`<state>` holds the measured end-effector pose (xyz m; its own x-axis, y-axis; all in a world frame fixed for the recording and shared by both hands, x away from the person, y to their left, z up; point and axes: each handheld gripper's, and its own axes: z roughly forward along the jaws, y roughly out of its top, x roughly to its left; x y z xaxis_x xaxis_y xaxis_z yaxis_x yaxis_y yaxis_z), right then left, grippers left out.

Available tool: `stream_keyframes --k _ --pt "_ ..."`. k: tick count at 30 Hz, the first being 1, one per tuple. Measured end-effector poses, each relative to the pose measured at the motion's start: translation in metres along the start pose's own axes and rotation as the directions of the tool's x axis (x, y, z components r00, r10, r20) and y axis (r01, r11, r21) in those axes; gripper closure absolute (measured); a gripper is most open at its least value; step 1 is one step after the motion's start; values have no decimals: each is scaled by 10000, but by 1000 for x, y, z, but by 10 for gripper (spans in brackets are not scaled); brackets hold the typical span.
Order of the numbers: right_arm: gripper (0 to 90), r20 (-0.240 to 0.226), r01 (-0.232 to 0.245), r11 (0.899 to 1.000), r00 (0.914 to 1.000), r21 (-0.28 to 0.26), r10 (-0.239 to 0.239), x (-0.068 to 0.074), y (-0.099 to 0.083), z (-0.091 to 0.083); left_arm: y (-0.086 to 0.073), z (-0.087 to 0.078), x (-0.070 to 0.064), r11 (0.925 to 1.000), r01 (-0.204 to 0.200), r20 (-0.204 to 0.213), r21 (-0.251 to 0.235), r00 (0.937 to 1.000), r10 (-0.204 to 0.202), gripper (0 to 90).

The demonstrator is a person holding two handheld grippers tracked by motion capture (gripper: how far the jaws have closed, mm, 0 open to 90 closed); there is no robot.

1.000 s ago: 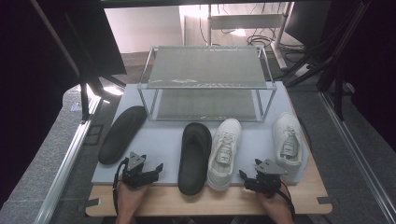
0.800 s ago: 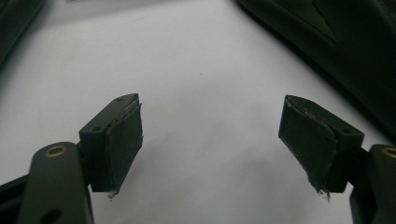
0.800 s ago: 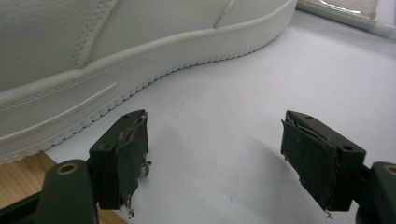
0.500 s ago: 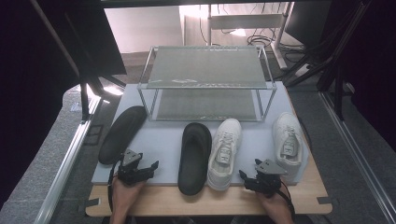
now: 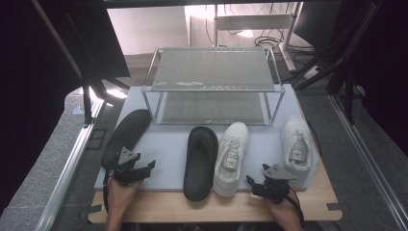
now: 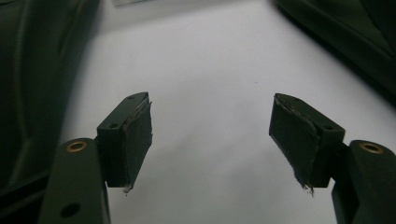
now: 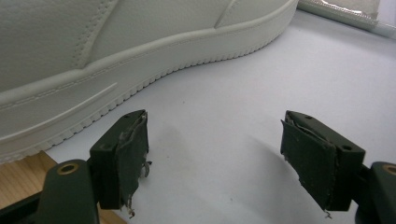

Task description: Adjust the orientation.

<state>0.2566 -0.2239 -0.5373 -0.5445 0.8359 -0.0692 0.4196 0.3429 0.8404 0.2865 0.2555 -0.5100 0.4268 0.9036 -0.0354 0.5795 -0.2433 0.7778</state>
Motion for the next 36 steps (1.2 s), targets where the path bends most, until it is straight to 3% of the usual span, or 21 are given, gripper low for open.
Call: stream_keyframes --k 24,36 --pt "237 -41 -6 10000 10000 10 6 0 0 0 28 -7 47 9987 511 -342 -87 9981 -513 437" --pt "238 -54 -12 10000 10000 14 13 0 0 0 43 -3 75 9950 983 -700 -167 9926 -992 534"
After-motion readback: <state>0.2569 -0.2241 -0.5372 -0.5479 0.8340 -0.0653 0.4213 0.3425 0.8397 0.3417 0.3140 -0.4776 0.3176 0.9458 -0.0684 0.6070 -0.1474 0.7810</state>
